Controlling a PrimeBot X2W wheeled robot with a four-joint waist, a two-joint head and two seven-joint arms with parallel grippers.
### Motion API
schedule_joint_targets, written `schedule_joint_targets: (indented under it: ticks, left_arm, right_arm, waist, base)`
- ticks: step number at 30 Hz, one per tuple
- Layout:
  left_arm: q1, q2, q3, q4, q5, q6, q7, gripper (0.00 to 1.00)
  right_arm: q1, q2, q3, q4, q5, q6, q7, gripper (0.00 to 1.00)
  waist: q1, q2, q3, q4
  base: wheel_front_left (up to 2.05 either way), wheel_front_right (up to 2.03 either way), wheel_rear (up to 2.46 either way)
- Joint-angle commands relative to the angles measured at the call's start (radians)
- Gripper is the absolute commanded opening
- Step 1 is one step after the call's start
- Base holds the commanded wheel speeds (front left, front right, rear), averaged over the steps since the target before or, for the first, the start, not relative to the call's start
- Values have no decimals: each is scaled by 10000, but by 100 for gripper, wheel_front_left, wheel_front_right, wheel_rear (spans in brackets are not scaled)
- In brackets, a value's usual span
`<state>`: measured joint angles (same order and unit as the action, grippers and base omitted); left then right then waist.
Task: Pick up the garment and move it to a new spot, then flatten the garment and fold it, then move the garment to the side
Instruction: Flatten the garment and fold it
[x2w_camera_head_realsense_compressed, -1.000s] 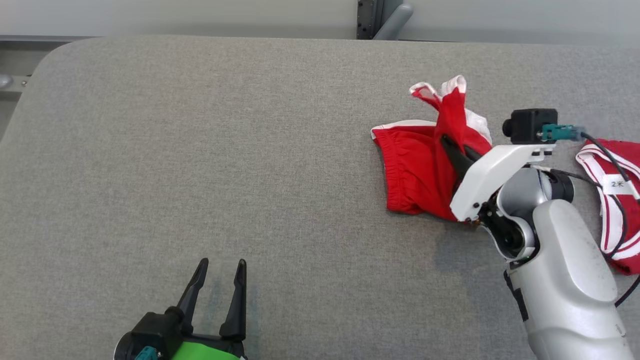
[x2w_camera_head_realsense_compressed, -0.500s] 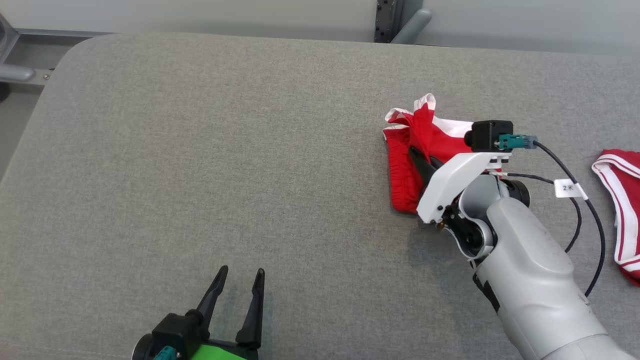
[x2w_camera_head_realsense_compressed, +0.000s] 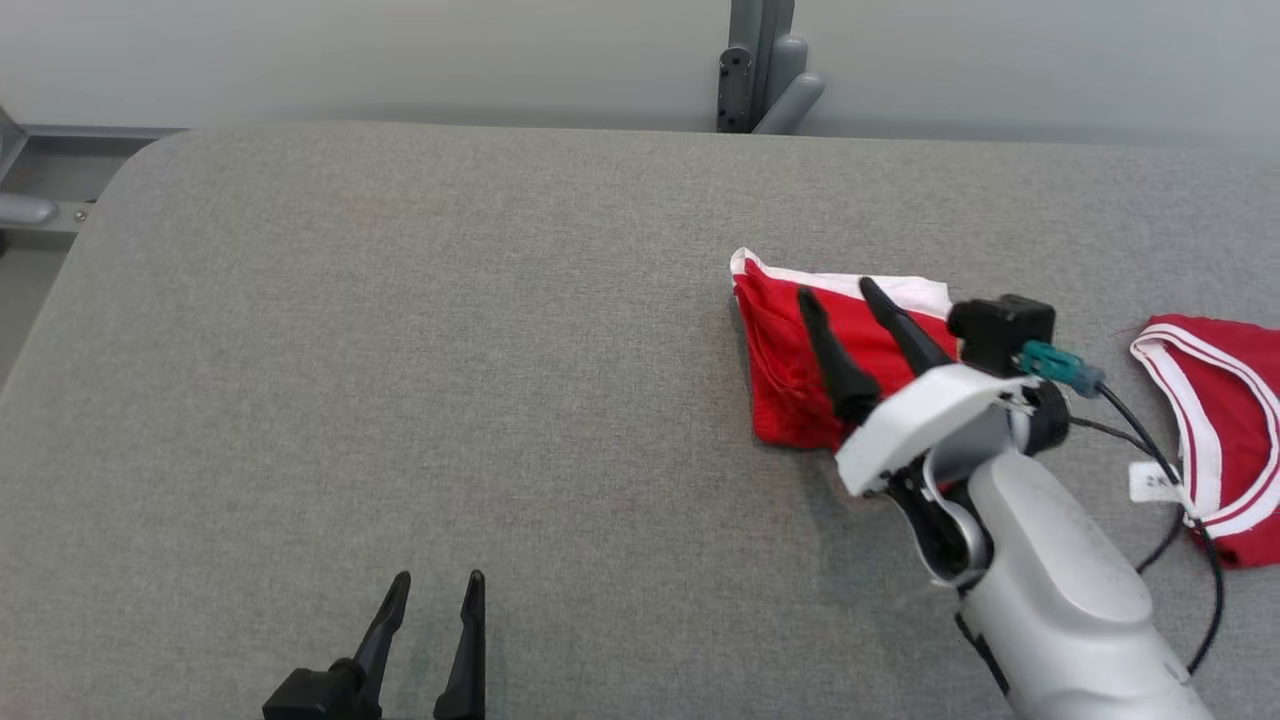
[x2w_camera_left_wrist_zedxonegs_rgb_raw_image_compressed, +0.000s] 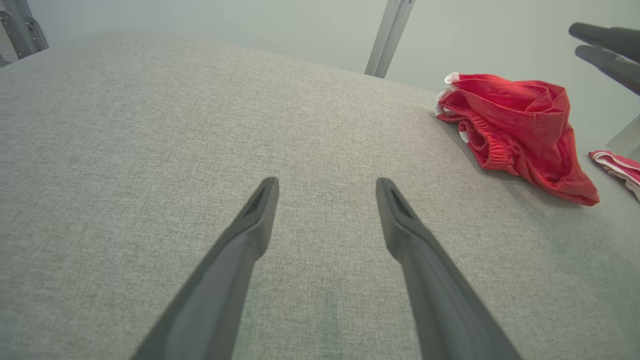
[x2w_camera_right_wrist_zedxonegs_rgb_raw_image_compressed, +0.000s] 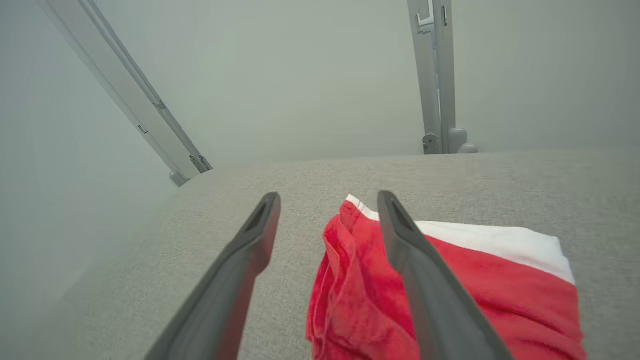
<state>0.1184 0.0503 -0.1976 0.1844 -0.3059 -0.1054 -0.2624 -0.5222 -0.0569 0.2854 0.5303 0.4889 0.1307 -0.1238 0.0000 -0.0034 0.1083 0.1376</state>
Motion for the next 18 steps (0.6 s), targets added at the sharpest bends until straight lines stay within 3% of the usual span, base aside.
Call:
schedule_joint_targets:
  ticks: [1, 10, 18]
  left_arm:
    - [248, 12, 57, -86, -5, 53, -28, 100]
    - [558, 14, 232, -345, 148, 141, -28, 100]
    - [718, 14, 555, -495, 419, 151, -28, 100]
  right_arm:
    - [546, -275, -379, -328, -356, -1, -153, 100]
    - [3304, -1034, -3103, -1695, -2320, -1, -1229, 100]
    - [5046, -735, -4830, -2414, -3534, -3, -1409, 100]
  waist:
    - [0, 34, -280, -251]
    - [0, 34, -737, -438]
    - [0, 34, -1069, -349]
  base:
    - [0, 0, 0]
    - [0, 0, 0]
    - [0, 0, 0]
